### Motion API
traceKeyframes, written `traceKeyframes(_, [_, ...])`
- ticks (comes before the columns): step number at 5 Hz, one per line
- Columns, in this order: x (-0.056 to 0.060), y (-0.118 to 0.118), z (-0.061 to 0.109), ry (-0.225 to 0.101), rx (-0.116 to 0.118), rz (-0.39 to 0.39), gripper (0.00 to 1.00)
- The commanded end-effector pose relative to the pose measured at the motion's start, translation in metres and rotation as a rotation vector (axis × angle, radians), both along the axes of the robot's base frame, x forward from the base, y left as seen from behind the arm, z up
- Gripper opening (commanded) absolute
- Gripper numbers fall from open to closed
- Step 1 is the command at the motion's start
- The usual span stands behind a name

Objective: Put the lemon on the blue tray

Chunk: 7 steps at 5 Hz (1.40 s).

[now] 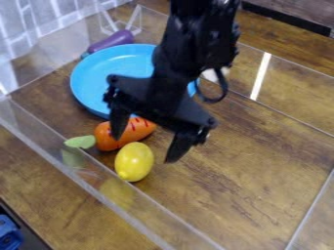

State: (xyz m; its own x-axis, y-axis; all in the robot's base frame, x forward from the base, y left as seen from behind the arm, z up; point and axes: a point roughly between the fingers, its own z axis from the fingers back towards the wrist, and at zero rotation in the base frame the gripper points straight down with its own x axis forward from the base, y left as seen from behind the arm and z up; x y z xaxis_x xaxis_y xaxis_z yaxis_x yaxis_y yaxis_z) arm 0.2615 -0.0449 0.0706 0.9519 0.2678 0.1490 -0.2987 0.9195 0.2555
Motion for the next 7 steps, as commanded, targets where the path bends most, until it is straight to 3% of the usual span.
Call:
traceKeyframes(1, [0.006,0.003,-0.002,-0.061,-0.024,0.009,1.00])
traceKeyframes(3, [0.004,0.022,-0.009,-0.078,-0.064,0.042,1.00])
traceKeyframes(5, [0.006,0.007,-0.025,-0.071,-0.075,0.065,1.00])
traceKeyframes(6, [0.009,0.007,-0.044,-0.062,-0.069,0.093,1.00])
traceKeyframes(7, [0.013,0.009,-0.047,-0.065,-0.069,0.114,0.00])
